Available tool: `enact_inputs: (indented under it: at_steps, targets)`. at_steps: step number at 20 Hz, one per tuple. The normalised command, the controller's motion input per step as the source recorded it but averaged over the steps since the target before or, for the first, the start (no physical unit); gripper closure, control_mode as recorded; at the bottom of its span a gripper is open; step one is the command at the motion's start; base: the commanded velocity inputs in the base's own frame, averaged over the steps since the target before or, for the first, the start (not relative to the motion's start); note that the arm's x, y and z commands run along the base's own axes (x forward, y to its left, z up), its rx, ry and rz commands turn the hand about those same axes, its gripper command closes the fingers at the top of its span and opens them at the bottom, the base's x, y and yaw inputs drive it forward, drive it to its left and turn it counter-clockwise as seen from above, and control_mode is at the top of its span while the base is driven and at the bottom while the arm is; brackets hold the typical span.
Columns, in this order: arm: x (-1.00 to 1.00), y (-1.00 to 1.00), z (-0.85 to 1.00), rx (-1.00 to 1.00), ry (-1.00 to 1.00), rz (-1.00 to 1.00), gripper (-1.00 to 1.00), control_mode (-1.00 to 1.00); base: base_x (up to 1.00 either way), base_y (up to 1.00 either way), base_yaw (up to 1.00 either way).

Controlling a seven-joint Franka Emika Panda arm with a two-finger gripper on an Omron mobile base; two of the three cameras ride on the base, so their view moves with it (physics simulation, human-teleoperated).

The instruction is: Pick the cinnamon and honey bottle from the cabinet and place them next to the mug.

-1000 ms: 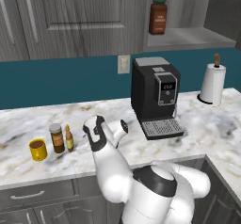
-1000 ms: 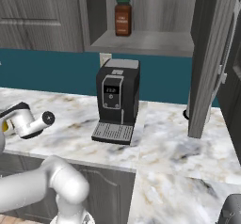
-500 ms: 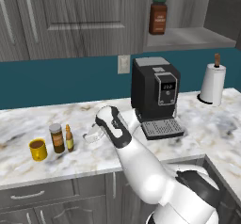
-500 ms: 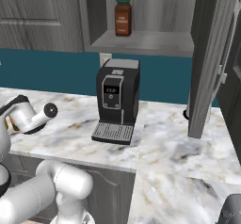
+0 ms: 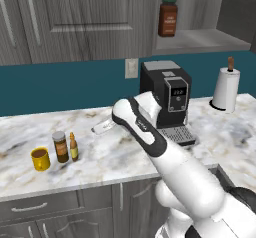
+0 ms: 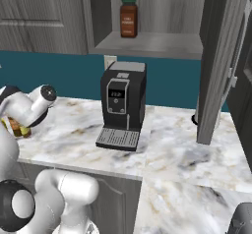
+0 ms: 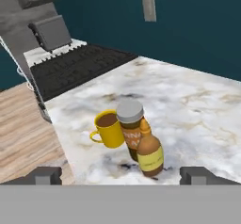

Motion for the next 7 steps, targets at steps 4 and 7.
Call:
enact_inputs:
  at_steps: [4, 7]
  targets:
    - [-0.77, -0.29, 0.83, 0.0, 0.23, 0.0, -1.0, -1.0, 0.0, 0.0, 0.0]
    - [-0.81, -0.32, 1.0, 0.0, 0.19, 0.0, -1.0, -1.0, 0.0, 0.0, 0.0]
